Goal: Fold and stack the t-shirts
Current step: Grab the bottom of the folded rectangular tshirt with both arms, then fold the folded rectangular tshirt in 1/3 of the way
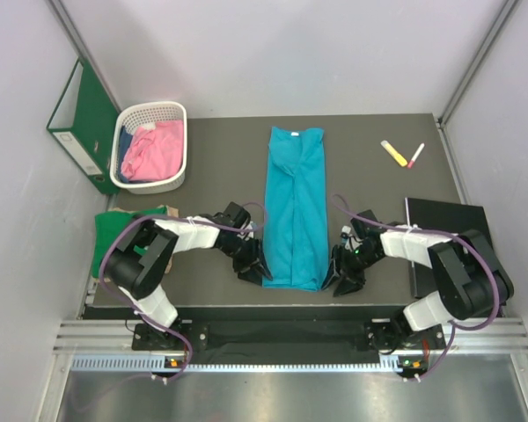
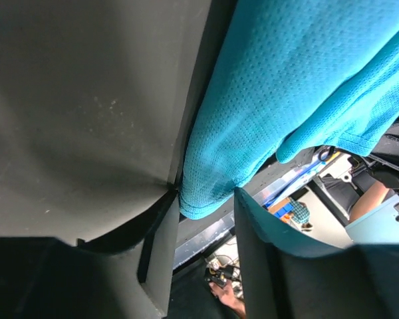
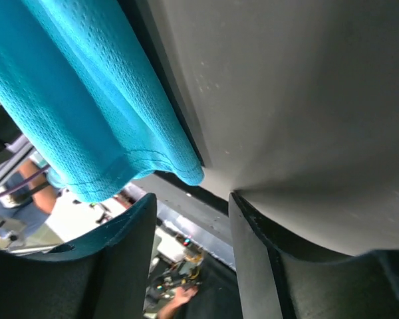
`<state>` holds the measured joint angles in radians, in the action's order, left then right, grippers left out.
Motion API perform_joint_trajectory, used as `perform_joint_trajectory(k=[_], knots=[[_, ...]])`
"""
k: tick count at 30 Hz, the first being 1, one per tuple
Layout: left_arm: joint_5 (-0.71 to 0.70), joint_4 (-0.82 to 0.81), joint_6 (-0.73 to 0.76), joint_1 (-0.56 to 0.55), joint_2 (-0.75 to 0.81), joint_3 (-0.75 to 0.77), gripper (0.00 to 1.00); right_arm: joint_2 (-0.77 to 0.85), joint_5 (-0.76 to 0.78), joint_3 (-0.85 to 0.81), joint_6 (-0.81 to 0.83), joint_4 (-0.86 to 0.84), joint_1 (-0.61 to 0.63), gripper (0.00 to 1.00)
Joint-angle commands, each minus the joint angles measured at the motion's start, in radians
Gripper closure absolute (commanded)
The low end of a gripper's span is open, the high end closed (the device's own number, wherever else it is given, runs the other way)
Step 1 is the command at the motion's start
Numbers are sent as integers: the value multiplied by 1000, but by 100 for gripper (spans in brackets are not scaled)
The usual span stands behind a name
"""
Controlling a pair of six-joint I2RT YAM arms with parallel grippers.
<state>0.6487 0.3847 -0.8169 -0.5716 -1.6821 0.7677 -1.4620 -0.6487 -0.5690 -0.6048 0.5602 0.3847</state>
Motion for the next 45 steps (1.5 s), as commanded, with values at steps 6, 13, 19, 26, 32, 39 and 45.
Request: perform_joint_trajectory(k=[6, 13, 19, 26, 32, 39, 45], knots=[[-100, -3, 15, -10, -47, 4, 65, -86, 89, 8, -47, -187, -4, 58], [-106, 14, 24, -11, -65, 31, 78, -123, 147, -9, -52, -246, 3, 93], [-127, 83, 39, -10, -47, 71, 100, -101, 115, -25, -27, -215, 6, 100], [-162, 279, 65, -10, -25, 229, 100, -32, 63, -146, 59, -36, 5, 100], [-187, 391, 99, -8, -54, 429, 100, -4, 118, -337, 95, 85, -4, 100], [-231, 462, 120, 16, -102, 617, 100, -64, 170, -528, 163, 135, -26, 100], [-210, 462, 179, 78, -191, 757, 100, -147, 195, -650, 230, 115, -49, 100]])
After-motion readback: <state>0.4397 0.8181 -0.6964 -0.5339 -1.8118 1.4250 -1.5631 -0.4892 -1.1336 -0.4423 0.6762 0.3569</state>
